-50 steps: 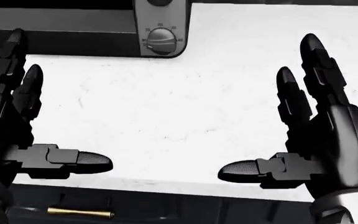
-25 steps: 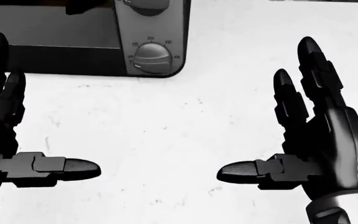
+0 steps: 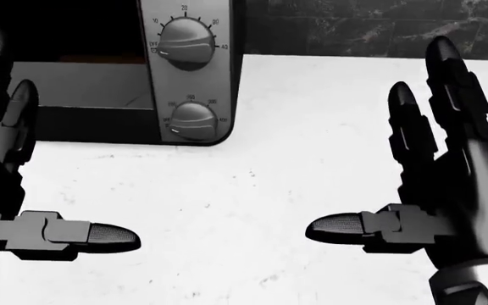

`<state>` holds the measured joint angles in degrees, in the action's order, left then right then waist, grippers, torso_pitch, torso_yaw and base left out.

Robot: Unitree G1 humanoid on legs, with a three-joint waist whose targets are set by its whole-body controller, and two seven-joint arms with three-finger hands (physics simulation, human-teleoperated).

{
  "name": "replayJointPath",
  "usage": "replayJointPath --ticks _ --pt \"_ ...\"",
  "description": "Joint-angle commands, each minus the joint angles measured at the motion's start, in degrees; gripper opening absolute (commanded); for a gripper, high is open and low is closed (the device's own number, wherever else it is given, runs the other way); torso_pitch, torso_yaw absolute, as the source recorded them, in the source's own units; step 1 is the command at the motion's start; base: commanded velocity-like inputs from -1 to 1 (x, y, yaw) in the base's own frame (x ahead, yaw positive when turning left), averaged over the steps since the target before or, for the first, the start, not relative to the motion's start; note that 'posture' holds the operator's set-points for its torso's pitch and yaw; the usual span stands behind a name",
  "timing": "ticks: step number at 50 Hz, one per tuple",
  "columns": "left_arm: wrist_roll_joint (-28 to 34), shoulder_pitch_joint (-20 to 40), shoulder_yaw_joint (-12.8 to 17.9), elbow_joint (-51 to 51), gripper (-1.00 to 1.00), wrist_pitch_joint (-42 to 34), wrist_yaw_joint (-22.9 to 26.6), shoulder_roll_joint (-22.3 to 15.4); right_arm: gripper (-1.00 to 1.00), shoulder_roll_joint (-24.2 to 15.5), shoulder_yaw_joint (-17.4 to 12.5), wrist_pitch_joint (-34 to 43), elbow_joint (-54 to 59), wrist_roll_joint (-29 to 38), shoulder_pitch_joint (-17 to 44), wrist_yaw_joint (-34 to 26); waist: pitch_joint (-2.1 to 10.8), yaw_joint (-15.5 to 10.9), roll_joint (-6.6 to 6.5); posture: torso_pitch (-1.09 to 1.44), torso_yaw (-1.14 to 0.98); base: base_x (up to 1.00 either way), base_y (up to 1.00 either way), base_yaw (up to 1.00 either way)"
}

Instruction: Open the toaster oven door.

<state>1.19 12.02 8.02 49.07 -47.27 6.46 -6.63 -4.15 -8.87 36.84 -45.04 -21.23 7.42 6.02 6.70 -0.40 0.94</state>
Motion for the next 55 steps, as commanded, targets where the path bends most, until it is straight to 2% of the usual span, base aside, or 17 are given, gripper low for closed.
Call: replayJointPath --ticks 1,10,16,41,45,50,52,55 --pt "0.1 1.3 0.1 1.7 1.00 1.6 -0.1 -0.2 1.00 -0.2 -0.1 -1.5 -1.9 -0.1 1.0 0.0 1.04 0.0 -0.10 -0.22 0.00 0.00 0.00 0.00" --pt "0.2 1.3 0.0 1.5 1.00 1.9 0.0 -0.1 1.00 0.0 0.0 -3.0 -0.8 0.2 0.4 -0.5 6.15 -0.1 -0.25 -0.31 0.00 0.00 0.00 0.00" --pt "0.2 1.9 0.0 2.0 1.00 0.8 0.0 -0.3 1.00 0.1 0.2 -2.3 -1.4 0.0 0.5 -0.1 8.46 -0.2 -0.32 -0.37 0.00 0.00 0.00 0.00" --pt "1.5 4.5 -0.8 1.0 1.00 -0.3 0.8 -1.1 1.00 0.5 0.7 -4.6 0.3 0.8 -0.5 -1.0 14.26 -1.2 -0.51 -0.62 0.00 0.00 0.00 0.00" --pt "3.3 9.3 -0.7 1.9 1.00 -5.0 1.5 -2.9 1.00 0.6 0.7 -4.6 0.1 0.8 -0.8 -1.0 15.03 -1.4 -0.51 -0.63 0.00 0.00 0.00 0.00" --pt "8.7 18.3 -2.9 -1.0 1.00 -8.9 4.1 -6.9 1.00 0.8 1.1 -5.0 0.3 1.1 -0.9 -1.1 15.41 -1.5 -0.37 -0.63 0.00 0.00 0.00 0.00" --pt "11.1 20.0 -3.5 -2.8 1.00 -8.4 5.6 -7.4 1.00 0.8 1.0 -4.9 0.4 1.1 -0.8 -1.1 15.57 -1.5 -0.35 -0.63 0.00 0.00 0.00 0.00" --pt "17.5 23.4 -4.8 -9.8 1.00 -3.9 8.3 -10.0 1.00 0.7 1.0 -4.4 0.0 1.0 -0.5 -0.9 15.75 -1.5 -0.34 -0.63 0.00 0.00 0.00 0.00"
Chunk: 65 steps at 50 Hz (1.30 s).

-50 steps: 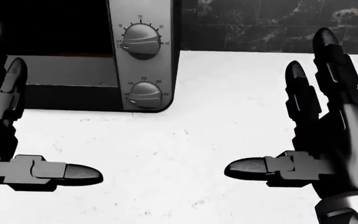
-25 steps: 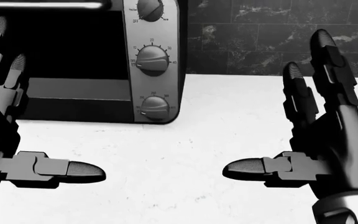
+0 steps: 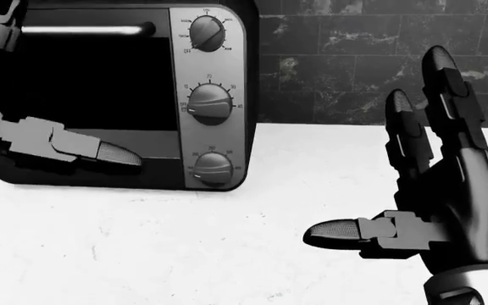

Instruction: Open the toaster oven door.

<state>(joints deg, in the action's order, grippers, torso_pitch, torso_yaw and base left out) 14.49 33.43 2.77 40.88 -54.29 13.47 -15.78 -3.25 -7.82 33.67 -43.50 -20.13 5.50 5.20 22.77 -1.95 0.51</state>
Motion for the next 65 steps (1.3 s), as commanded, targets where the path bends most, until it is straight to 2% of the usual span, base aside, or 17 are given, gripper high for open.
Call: replayJointPath --ticks 1,2,5,7,8,11,13,19,26,34,37,47,58,65 --pt "7.3 3.2 -0.2 -4.9 1.00 5.3 2.4 -1.8 1.00 -0.2 -0.1 -1.2 -1.5 -0.2 1.4 0.0 -0.28 0.0 0.11 -0.63 0.00 0.00 0.00 0.00" --pt "10.5 3.8 -0.7 -8.2 1.00 8.4 3.5 -2.4 1.00 -0.2 -0.1 -1.2 -1.5 -0.2 1.5 0.0 -0.25 0.0 0.14 -0.63 0.00 0.00 0.00 0.00" --pt "17.9 5.4 0.4 -15.6 1.00 15.7 5.4 -1.9 1.00 -0.3 -0.4 -1.3 -1.6 -0.3 1.3 -0.1 -0.11 0.1 0.33 -0.63 0.00 0.00 0.00 0.00" --pt "21.0 5.9 1.3 -19.2 1.00 19.7 6.0 -1.1 1.00 -0.5 -0.7 -1.0 -1.8 -0.6 1.5 0.0 -0.08 0.2 0.44 -0.63 0.00 0.00 0.00 0.00" --pt "23.6 6.0 0.8 -21.4 1.00 22.2 5.8 -1.4 1.00 -0.5 -0.7 -1.0 -1.8 -0.6 1.6 0.0 -0.07 0.2 0.51 -0.63 0.00 0.00 0.00 0.00" --pt "27.0 7.3 1.8 -25.7 1.00 27.5 6.4 -0.9 1.00 -0.3 -0.5 -1.6 -1.7 -0.4 0.9 -0.1 -0.06 0.4 0.75 -0.63 0.00 0.00 0.00 0.00" --pt "31.0 7.3 1.3 -29.9 1.00 31.9 6.0 -1.8 1.00 -0.3 -0.4 -1.7 -1.7 -0.3 0.6 -0.3 -0.03 0.5 0.90 -0.63 0.00 0.00 0.00 0.00" --pt "35.0 10.9 1.5 -39.6 1.00 38.0 4.8 -1.5 1.00 -0.1 -0.7 -3.1 -0.7 0.0 -0.5 -1.0 0.31 0.6 0.98 -0.63 0.00 0.00 0.00 0.00" --pt "40.4 11.9 0.9 -44.1 1.00 42.2 4.5 -1.9 1.00 0.3 -0.2 -4.7 0.2 0.7 -1.3 -1.6 0.08 1.2 0.90 -0.63 0.00 0.00 0.00 0.00" --pt "47.1 11.9 0.8 -49.3 1.00 46.8 3.4 -2.4 1.00 0.4 0.2 -4.2 -0.2 0.7 -1.1 -1.3 0.40 1.7 0.81 -0.63 0.00 0.00 0.00 0.00" --pt "51.9 11.4 0.1 -50.7 1.00 48.2 2.9 -3.0 1.00 0.4 -0.1 -4.2 -0.1 0.6 -1.1 -1.3 0.40 1.9 0.85 -0.63 0.00 0.00 0.00 0.00" --pt "56.6 10.3 0.3 -54.5 1.00 50.4 1.9 -2.3 1.00 0.2 -0.5 -4.1 0.1 0.3 -0.6 -1.2 0.42 2.1 0.82 -0.63 0.00 0.00 0.00 0.00" --pt "60.1 10.6 -0.9 -60.5 1.00 52.4 1.2 -1.9 1.00 -0.2 -0.7 -3.0 0.0 -0.2 0.6 -0.5 0.42 2.1 0.79 -0.63 0.00 0.00 0.00 0.00" --pt "61.9 15.0 -2.1 -69.5 1.00 54.3 -2.3 -1.7 1.00 0.1 -0.2 -4.1 0.4 0.3 0.0 -0.7 0.48 2.1 0.89 -0.63 0.00 0.00 0.00 0.00"
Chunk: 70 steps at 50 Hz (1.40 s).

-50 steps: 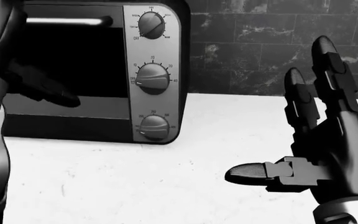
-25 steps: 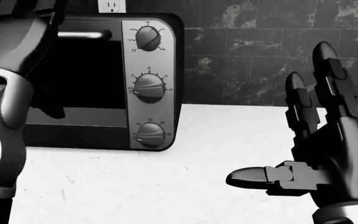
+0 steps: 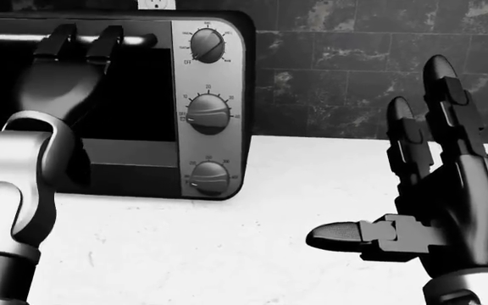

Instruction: Open the toaster oven door.

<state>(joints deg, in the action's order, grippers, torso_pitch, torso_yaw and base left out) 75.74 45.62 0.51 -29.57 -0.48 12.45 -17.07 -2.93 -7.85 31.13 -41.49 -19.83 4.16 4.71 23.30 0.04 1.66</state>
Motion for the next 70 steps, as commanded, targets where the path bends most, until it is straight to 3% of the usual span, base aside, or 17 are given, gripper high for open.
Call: replayJointPath --ticks 1,17,28,30,33,36,42,44,46,48,53,64,70 --pt "0.7 2.9 0.2 0.6 1.00 0.6 -1.4 -0.3 1.00 -0.2 -0.1 -1.5 -1.7 -0.1 1.3 -0.1 -0.04 0.1 -0.23 -0.63 0.00 0.00 0.00 0.00" --pt "0.7 11.9 -0.9 -16.3 1.00 1.2 -4.0 -1.0 1.00 0.1 0.2 -2.4 -1.2 0.1 0.7 -0.3 0.16 0.1 -0.27 -0.63 0.00 0.00 0.00 0.00" --pt "-0.1 12.5 -1.7 -19.9 1.00 -0.2 -3.9 -1.3 1.00 0.1 0.1 -3.2 -0.3 0.2 0.7 -0.6 0.30 0.4 -0.48 -0.63 0.00 0.00 0.00 0.00" --pt "-0.1 12.2 -1.8 -20.2 0.68 -0.3 -3.4 -1.4 1.00 0.1 0.1 -3.3 -0.1 0.2 0.6 -0.6 0.30 0.5 -0.51 -0.63 0.00 0.00 0.00 0.00" --pt "-0.2 11.4 -1.7 -19.5 0.43 -0.4 -2.9 -1.7 1.00 0.1 0.2 -3.1 -0.5 0.2 0.6 -0.5 0.36 0.6 -0.58 -0.63 0.00 0.00 0.00 0.00" --pt "-0.1 11.2 -1.7 -20.3 0.42 -0.4 -3.1 -1.9 1.00 0.2 0.3 -3.0 -0.6 0.2 0.5 -0.4 0.45 0.7 -0.68 -0.63 0.00 0.00 0.00 0.00" --pt "0.1 10.9 -1.8 -20.3 0.22 -0.6 -2.6 -2.0 1.00 0.2 0.3 -2.3 -1.3 0.1 0.6 -0.2 0.78 0.8 -0.83 -0.63 0.00 0.00 0.00 0.00" --pt "0.5 10.4 -2.0 -20.8 0.00 -0.7 -2.7 -2.0 1.00 0.2 0.3 -2.3 -1.4 0.1 0.6 -0.2 0.87 0.8 -0.86 -0.63 0.00 0.00 0.00 0.00" --pt "0.6 10.3 -2.0 -20.9 -0.10 -0.7 -2.5 -2.0 1.00 0.2 0.4 -2.4 -1.3 0.1 0.5 -0.2 0.96 0.9 -0.89 -0.63 0.00 0.00 0.00 0.00" --pt "0.7 9.7 -1.9 -19.9 -0.22 -0.9 -1.8 -1.9 1.00 0.2 0.3 -2.5 -1.2 0.1 0.5 -0.3 1.04 0.9 -0.95 -0.63 0.00 0.00 0.00 0.00" --pt "1.2 7.5 -1.9 -17.7 -0.28 -1.3 -0.9 -1.8 1.00 0.2 0.3 -2.7 -1.1 0.1 0.5 -0.4 1.18 0.9 -1.15 -0.63 0.00 0.00 0.00 0.00" --pt "2.9 -0.2 0.1 -4.6 -0.30 -3.2 3.1 -2.3 1.00 0.2 0.4 -3.1 -0.5 0.3 0.7 -0.4 0.59 0.8 -1.05 -0.63 0.00 0.00 0.00 0.00" --pt "2.6 -4.5 1.9 7.8 -0.29 -4.1 8.6 -2.3 1.00 0.3 0.6 -3.8 -0.1 0.5 0.4 -0.5 0.25 0.9 -1.15 -0.63 0.00 0.00 0.00 0.00"
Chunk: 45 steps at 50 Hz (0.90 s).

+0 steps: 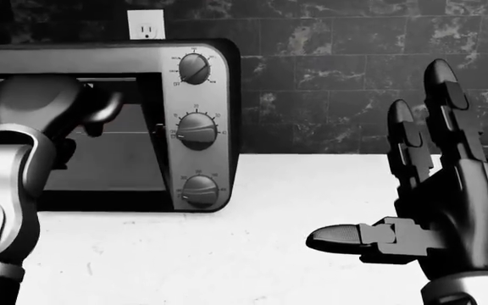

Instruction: Open the toaster oven door.

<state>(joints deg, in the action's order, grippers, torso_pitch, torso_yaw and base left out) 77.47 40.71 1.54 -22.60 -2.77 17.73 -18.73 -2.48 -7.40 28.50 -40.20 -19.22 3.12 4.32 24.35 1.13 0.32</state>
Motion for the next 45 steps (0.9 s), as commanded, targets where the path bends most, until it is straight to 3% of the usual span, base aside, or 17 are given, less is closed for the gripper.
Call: replayJointPath --ticks 1,16,20,37,45 --pt "1.0 -0.3 1.0 2.5 -0.29 -1.9 4.1 -0.5 1.00 -0.1 0.2 -1.1 -1.5 -0.1 1.4 -0.1 -0.87 -0.1 0.20 -0.63 0.00 0.00 0.00 0.00" --pt "0.6 -5.9 2.5 15.5 -0.11 -3.0 9.2 1.2 1.00 0.0 0.5 -0.8 -1.7 -0.1 1.4 0.1 -1.14 -0.5 0.39 -0.63 0.00 0.00 0.00 0.00" --pt "0.5 -8.4 2.7 18.0 0.09 -2.9 10.4 1.7 1.00 0.1 0.5 -1.0 -1.6 -0.1 1.4 0.1 -1.07 -0.6 0.26 -0.63 0.00 0.00 0.00 0.00" --pt "-0.6 -18.7 5.0 36.0 0.07 -3.6 17.8 3.6 1.00 0.0 0.6 -1.2 -1.1 -0.1 1.6 0.2 -0.91 -1.0 0.16 -0.63 0.00 0.00 0.00 0.00" --pt "-0.8 -26.3 6.1 44.7 0.06 -3.0 20.6 5.6 1.00 -0.1 0.4 -0.9 -1.2 -0.2 1.8 0.2 -0.85 -1.2 0.23 -0.63 0.00 0.00 0.00 0.00"
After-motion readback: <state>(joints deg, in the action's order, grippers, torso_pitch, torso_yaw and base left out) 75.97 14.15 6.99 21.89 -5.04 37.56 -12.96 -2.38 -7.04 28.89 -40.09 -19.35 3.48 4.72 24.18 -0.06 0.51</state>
